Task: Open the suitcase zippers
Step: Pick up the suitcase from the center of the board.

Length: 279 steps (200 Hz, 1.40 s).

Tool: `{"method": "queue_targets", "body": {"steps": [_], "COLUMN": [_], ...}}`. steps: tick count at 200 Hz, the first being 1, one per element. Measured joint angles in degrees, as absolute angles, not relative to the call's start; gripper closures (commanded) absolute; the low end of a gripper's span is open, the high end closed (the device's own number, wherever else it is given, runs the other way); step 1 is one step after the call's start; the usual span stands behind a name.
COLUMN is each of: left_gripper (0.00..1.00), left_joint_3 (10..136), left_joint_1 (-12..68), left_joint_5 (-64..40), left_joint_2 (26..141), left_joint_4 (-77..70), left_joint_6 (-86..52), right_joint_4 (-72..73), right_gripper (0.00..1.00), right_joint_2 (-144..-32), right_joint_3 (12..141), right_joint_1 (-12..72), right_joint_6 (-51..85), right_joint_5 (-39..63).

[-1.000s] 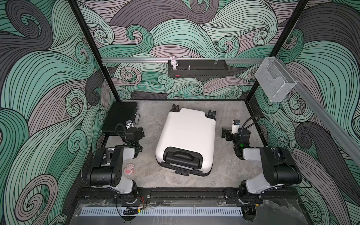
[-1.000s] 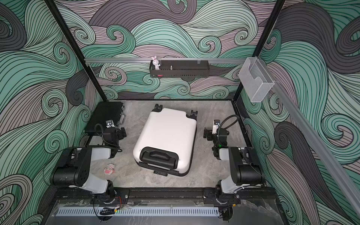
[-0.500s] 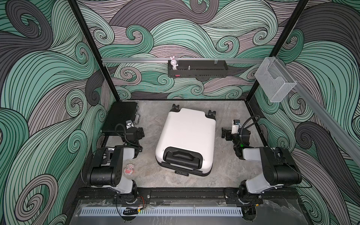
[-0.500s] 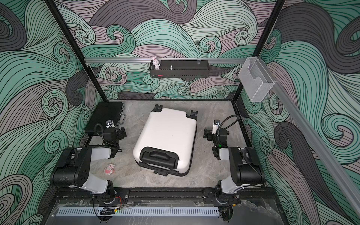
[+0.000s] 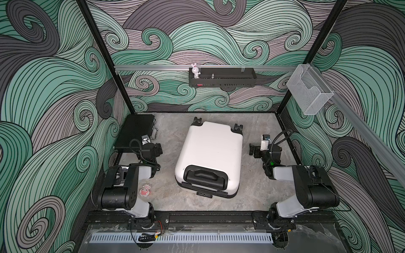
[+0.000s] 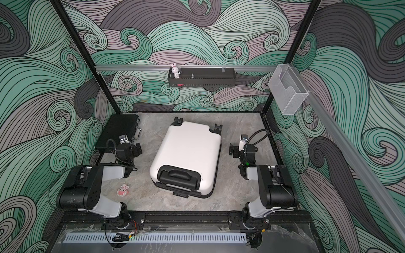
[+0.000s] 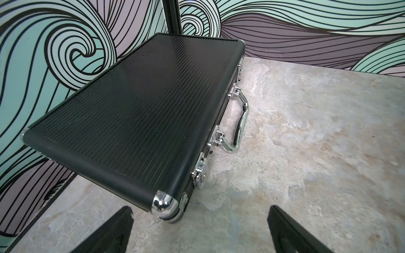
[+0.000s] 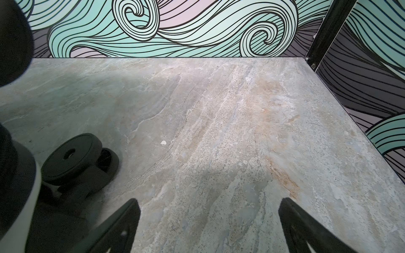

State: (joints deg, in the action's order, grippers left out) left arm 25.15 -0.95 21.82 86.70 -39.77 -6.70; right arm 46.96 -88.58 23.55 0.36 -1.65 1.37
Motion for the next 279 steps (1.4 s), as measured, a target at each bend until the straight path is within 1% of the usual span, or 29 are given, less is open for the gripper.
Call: {"method": "queue_targets", "body": {"steps": [64,94,106,122,137,159,167,177,194,219,244,279], "left_gripper": [0.01,0.05,0.06,0.07,0.07,0.07,0.06,0.06,0.08,0.11,0.13,0.21], "left_joint_3": [25.1,25.1,25.1,24.8,23.4,21.2,21.3,23.0,29.7,39.1,43.7,45.4], "left_joint_1": [-1.0,-1.0,-0.8,0.0,1.1,2.3,2.6,2.9,3.0,3.0,3.0,3.0], "left_joint_5": [21.8,21.8,21.9,22.1,22.3,23.0,23.7,24.6,25.4,23.0,16.0,2.4], "left_joint_2": [86.7,86.7,86.7,86.6,86.1,84.1,81.9,77.8,70.5,64.1,60.1,57.8], "left_joint_4": [-39.8,-39.7,-39.7,-40.1,-41.6,-42.0,-40.0,-34.0,-23.0,-12.1,-1.3,12.4], "left_joint_6": [-6.7,-6.8,-6.7,-6.4,-5.7,-4.0,-3.6,-4.4,-8.0,-13.0,-16.9,-22.7], "right_joint_4": [47.0,46.4,42.4,32.9,24.6,16.6,14.1,10.7,4.0,-7.6,-20.5,-36.4], "right_gripper": [0.01,0.01,0.01,0.01,0.01,0.01,0.01,0.01,0.01,0.01,0.01,0.01], "right_joint_2": [-88.6,-87.9,-85.1,-78.7,-73.5,-67.7,-65.9,-64.0,-61.8,-60.9,-61.4,-65.1], "right_joint_3": [23.6,23.6,23.8,26.7,32.4,39.9,41.8,43.7,46.7,53.1,61.9,73.8], "right_joint_1": [0.4,0.4,0.4,0.4,0.4,0.8,1.1,1.8,3.5,7.7,12.9,22.6], "right_joint_6": [-1.7,-1.7,-1.7,-1.1,-0.3,1.2,1.8,2.5,3.3,2.7,1.6,-1.2], "right_joint_5": [1.4,1.5,1.9,2.6,4.3,7.5,8.5,9.9,12.2,14.3,15.4,15.2]}}
